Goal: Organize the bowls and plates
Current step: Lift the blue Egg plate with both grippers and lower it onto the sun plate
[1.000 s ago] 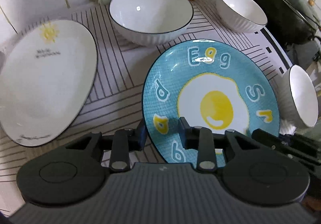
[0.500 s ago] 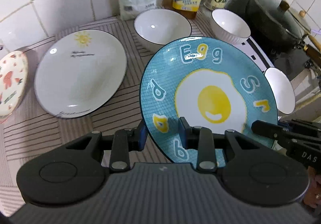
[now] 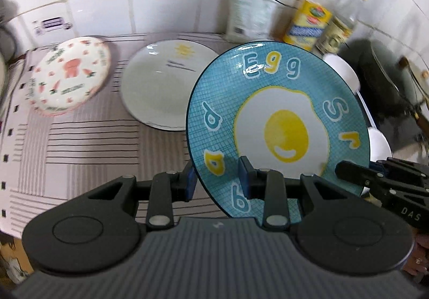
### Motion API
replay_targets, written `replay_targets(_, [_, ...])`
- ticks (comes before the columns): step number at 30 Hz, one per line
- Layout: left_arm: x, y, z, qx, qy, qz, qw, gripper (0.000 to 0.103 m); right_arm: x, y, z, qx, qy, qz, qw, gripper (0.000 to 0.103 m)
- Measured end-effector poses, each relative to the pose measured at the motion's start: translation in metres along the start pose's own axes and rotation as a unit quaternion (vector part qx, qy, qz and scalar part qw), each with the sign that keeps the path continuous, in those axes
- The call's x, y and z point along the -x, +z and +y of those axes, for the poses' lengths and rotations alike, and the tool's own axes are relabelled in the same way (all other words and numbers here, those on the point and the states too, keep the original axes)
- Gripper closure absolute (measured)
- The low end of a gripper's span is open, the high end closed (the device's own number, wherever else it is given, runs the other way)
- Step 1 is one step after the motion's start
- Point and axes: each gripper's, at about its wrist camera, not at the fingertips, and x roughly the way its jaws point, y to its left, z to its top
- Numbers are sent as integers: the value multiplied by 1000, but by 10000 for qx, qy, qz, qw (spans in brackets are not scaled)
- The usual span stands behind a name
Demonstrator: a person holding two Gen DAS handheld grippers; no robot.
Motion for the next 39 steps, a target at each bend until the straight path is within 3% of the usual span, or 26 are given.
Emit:
replay_targets(6, [9, 12, 34, 321, 195, -70, 9993, 73, -31, 30, 13, 123, 392, 151, 9990, 78])
replay_targets(16, [-26, 46, 103, 797, 265, 379, 9957, 73, -105, 56, 20, -6, 576, 509, 9970, 78])
replay_targets(26, [-93, 66, 132, 935, 211, 916, 9912, 72, -166, 60, 4, -308, 235, 897, 9952, 78])
replay_targets(39, [-130, 89, 130, 556, 172, 1390, 9886, 72, -189, 57, -14, -724, -48, 1149, 9907, 78])
